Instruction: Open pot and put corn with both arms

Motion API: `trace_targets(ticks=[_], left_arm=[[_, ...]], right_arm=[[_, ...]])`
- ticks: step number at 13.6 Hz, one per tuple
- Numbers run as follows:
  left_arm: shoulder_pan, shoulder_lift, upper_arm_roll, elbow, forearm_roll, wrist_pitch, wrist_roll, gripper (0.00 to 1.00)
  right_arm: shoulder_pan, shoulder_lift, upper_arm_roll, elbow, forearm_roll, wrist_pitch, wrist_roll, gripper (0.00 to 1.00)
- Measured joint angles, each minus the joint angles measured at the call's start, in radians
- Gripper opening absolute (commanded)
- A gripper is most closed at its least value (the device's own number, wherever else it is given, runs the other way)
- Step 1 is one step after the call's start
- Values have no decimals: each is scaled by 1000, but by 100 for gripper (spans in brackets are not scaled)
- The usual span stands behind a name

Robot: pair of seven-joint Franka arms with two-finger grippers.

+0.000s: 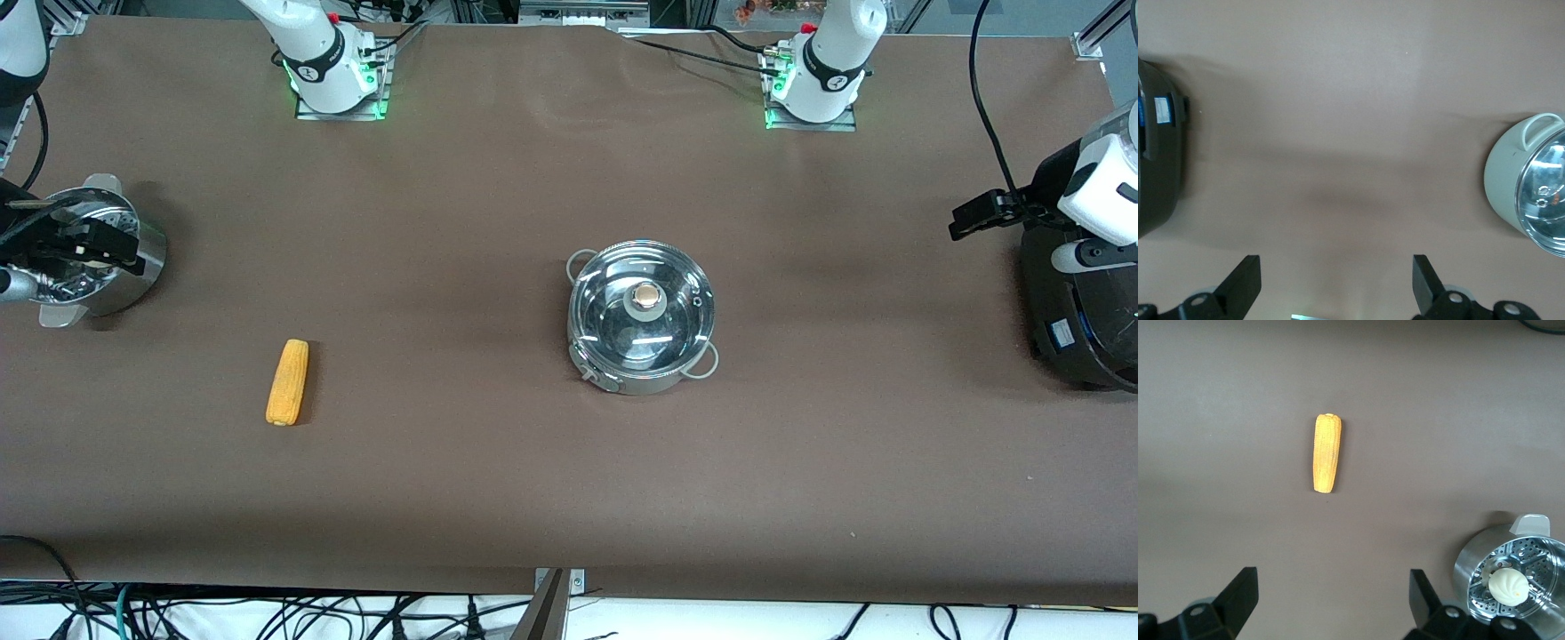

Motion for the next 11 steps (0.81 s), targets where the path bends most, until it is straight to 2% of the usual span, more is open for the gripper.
trace_targets(ticks=[7, 11], left_arm=[[-3, 0, 1, 4, 4, 0, 46, 100], [-2, -2, 3, 43, 4, 3, 46, 100]], right_arm=[[0, 0, 0, 0, 0, 0, 0, 100], [0, 0, 0, 0, 0, 0, 0, 100]])
